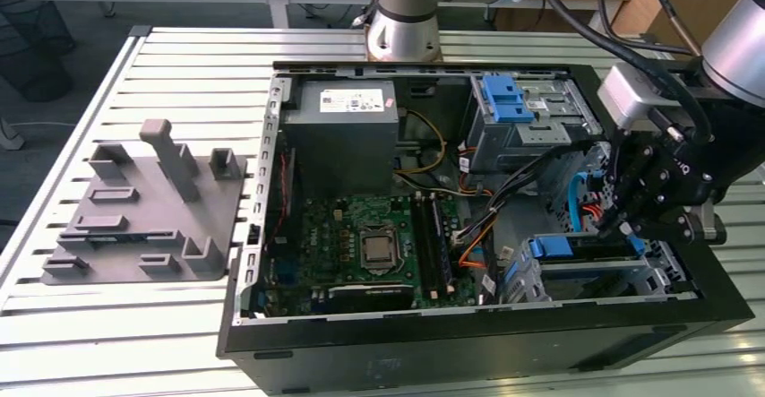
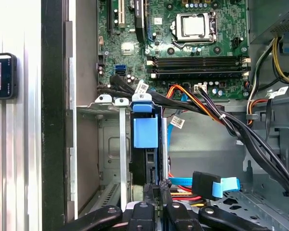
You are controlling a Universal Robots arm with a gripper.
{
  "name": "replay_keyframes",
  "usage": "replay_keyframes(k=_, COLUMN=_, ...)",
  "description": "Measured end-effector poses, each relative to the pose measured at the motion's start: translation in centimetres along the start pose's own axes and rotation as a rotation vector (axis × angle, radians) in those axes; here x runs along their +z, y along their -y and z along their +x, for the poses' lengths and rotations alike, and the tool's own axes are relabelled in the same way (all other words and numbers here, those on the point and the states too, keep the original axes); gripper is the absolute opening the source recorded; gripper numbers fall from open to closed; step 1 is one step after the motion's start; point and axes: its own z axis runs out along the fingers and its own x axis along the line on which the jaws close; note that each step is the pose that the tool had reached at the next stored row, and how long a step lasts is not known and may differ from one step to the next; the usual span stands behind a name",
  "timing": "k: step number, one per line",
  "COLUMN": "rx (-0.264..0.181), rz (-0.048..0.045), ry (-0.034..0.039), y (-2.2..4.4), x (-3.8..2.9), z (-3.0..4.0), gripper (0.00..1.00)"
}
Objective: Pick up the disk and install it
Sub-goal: 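Insert the first disk wire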
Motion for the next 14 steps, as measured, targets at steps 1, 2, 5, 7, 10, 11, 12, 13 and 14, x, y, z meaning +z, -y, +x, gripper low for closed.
replay_keyframes(k=1, rx=0.000, rz=-0.0005, ry=0.0000, y=0.01, x=0.02, z=0.00, gripper=0.16)
replay_keyframes(k=2, rx=0.001, rz=-0.0011, ry=0.0002, y=0.04, x=0.04, z=0.00, gripper=0.16)
replay_keyframes(k=5, rx=0.001, rz=-0.0035, ry=0.0003, y=0.14, x=0.05, z=-0.01, gripper=0.16)
replay_keyframes(k=7, rx=0.001, rz=-0.0068, ry=0.0004, y=0.21, x=0.06, z=-0.01, gripper=0.16)
replay_keyframes(k=10, rx=0.001, rz=-0.0122, ry=-0.0001, y=0.26, x=0.04, z=-0.02, gripper=0.16)
replay_keyframes(k=11, rx=0.001, rz=-0.0135, ry=-0.0002, y=0.26, x=0.04, z=-0.02, gripper=0.16)
replay_keyframes(k=12, rx=0.001, rz=-0.0145, ry=-0.0002, y=0.26, x=0.04, z=-0.02, gripper=0.16)
replay_keyframes(k=13, rx=0.001, rz=-0.0151, ry=-0.0003, y=0.27, x=0.04, z=-0.01, gripper=0.16)
replay_keyframes(k=14, rx=0.001, rz=-0.0155, ry=-0.0004, y=0.26, x=0.05, z=-0.01, gripper=0.16)
